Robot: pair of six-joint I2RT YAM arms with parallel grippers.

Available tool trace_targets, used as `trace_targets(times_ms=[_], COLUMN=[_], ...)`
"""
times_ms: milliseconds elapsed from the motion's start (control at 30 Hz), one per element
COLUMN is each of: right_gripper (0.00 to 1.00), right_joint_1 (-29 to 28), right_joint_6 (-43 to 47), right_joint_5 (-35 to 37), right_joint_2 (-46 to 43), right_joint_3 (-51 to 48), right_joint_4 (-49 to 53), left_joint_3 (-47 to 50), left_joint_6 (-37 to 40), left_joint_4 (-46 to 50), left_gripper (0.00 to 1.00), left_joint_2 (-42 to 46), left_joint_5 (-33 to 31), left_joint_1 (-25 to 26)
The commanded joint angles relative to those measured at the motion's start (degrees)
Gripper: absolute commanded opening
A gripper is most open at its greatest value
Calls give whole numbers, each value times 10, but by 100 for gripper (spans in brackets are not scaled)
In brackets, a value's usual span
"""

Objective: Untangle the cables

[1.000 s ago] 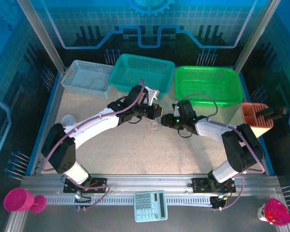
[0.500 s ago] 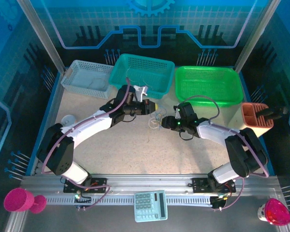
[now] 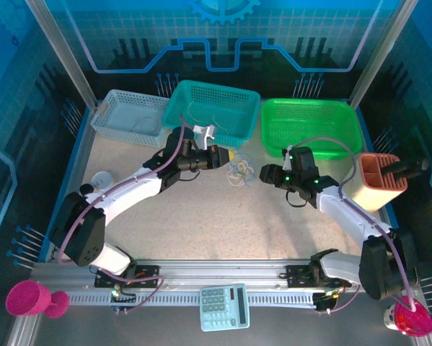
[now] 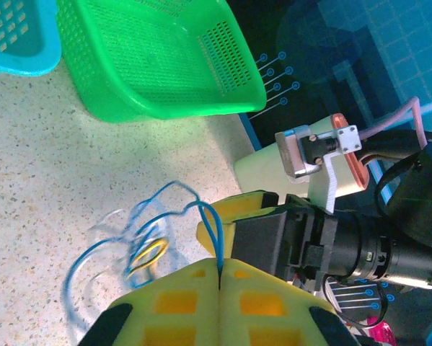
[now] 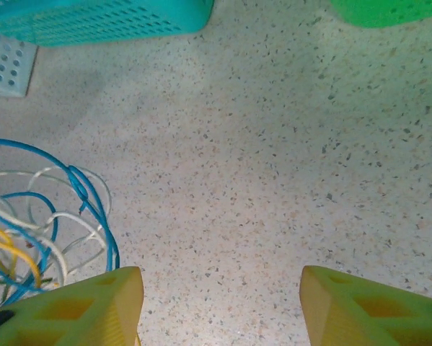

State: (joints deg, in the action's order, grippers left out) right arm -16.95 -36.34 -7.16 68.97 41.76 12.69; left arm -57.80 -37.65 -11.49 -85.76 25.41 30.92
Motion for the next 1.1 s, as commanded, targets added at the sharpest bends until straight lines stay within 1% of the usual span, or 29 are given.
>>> trace_targets(times_ms=[0, 67, 267, 600, 933, 1067], right_gripper=[64, 66, 66, 66, 65, 62], right_joint_1=[6, 5, -1, -16, -34, -35], right_joint_6=[4, -2, -15, 23, 54, 57], right_joint_5=[-57, -87, -102, -136, -148, -151], right_joint_2=[-21, -27, -32, 1, 44, 58], right_joint_3=[28, 30, 37, 56, 79, 83], right_joint_4=[4, -15, -39, -73, -82, -86], left_joint_3=[10, 10, 11, 8, 4, 1], left_joint_6=[-10, -10, -8, -9, -13, -17], left_joint_4=[-19, -20, -25, -33, -33, -38], left_gripper=[0, 0, 0, 0, 0, 0], left_joint_2=[16, 16, 15, 9, 13, 14], left_joint_5=[17, 18, 23, 52, 69, 81], left_joint_1=[-1, 0, -1, -1, -1, -1])
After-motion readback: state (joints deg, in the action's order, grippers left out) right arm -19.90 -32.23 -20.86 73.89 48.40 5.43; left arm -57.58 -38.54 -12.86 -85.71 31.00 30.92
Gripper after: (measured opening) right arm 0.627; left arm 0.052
